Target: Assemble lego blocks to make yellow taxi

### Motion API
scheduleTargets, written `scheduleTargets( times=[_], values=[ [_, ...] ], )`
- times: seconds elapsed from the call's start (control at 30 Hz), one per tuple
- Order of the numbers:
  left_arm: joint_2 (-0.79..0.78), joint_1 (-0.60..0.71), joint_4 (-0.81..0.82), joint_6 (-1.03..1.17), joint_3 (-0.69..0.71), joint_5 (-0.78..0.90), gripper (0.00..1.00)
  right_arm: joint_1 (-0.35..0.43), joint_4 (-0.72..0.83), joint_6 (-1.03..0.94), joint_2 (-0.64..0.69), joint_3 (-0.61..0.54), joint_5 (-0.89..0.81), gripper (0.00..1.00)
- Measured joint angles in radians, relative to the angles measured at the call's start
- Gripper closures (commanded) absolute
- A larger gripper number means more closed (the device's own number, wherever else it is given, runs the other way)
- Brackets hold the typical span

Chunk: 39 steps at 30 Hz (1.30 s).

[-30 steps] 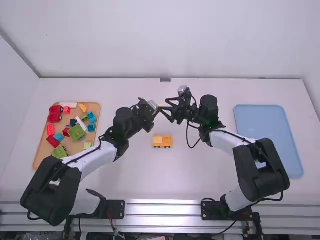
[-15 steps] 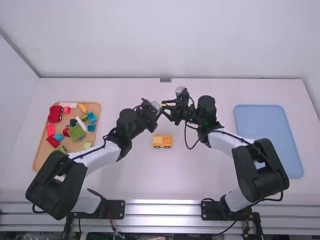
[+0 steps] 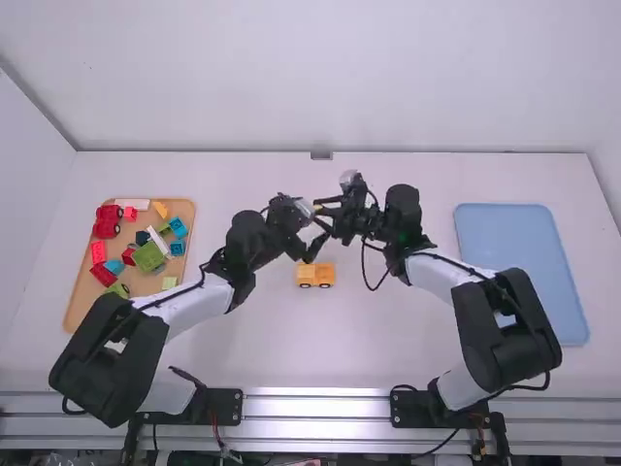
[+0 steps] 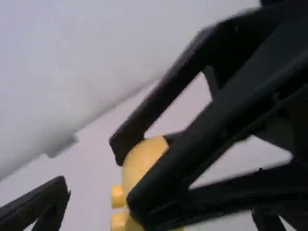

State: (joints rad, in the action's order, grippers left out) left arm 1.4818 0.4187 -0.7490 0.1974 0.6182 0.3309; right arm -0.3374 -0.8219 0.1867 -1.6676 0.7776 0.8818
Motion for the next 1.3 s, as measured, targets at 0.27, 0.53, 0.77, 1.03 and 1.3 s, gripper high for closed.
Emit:
scheduleTargets(
  times=[0.27, 0.53, 0.77, 1.03, 1.3],
  values=[
    [-0.011, -0.219, 0.411, 0.039, 0.175, 0.559, 0.01, 0.121, 0.492, -0.328, 0.0, 0.2, 0.311, 0.87],
    [0.109, -0.231, 0.458, 0.113, 0.292, 0.889, 0.04, 0.085, 0.75, -0.648, 0.0, 0.288, 0.409, 0.87],
    [0.145, -0.23, 0.46, 0.128, 0.292, 0.97, 0.34, 0.085, 0.75, -0.72, 0.0, 0.288, 0.425, 0.87],
    [0.145, -0.23, 0.438, 0.134, 0.292, 0.978, 0.5, 0.084, 0.752, -0.736, 0.0, 0.288, 0.439, 0.87],
    [0.145, -0.23, 0.418, 0.142, 0.292, 0.972, 0.78, 0.081, 0.755, -0.732, 0.0, 0.288, 0.46, 0.86]
  ],
)
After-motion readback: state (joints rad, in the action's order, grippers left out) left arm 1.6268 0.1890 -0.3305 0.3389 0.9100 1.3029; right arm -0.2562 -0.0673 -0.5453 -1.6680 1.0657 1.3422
